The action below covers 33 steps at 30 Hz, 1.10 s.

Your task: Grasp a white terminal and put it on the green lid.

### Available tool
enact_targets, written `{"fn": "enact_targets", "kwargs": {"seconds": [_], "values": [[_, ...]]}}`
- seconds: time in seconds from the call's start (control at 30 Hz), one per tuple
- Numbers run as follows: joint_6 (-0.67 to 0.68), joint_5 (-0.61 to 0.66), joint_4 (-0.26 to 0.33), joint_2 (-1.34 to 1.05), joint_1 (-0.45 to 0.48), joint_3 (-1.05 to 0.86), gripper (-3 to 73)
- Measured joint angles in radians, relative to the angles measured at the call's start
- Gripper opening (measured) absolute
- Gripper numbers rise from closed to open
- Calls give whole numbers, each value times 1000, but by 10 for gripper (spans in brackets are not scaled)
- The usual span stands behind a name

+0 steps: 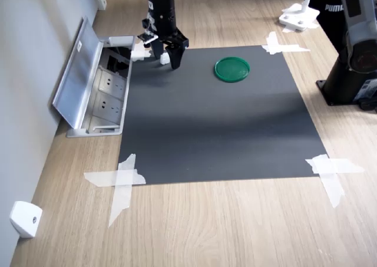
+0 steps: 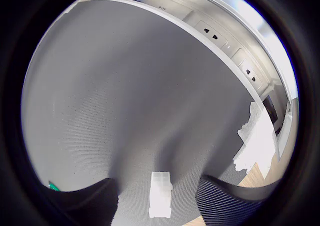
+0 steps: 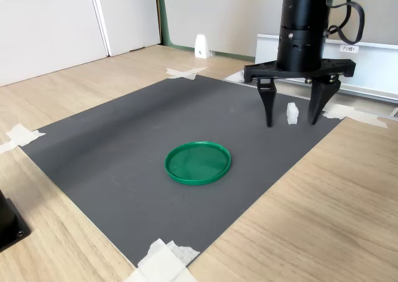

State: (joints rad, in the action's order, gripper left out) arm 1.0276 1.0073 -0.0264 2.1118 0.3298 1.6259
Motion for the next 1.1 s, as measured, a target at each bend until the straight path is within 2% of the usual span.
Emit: {"fn": "enact_targets", "kwargs": {"seconds": [0.1,0.23,0.3,0.57,0.7,0.8,0.9,1.1], "values": [[0,0,-5,1,0,0,498],[-1,1,1,1,0,0,211],[-1,2,8,1,0,0,99],[-4,15,41,-113,0,0,90],[-15,112,51,-230,0,0,90],[-18,188,85,-326,0,-6,90],[-18,197,107,-448,0,-66,90],[-11,214,85,-683,0,-322,90]]}}
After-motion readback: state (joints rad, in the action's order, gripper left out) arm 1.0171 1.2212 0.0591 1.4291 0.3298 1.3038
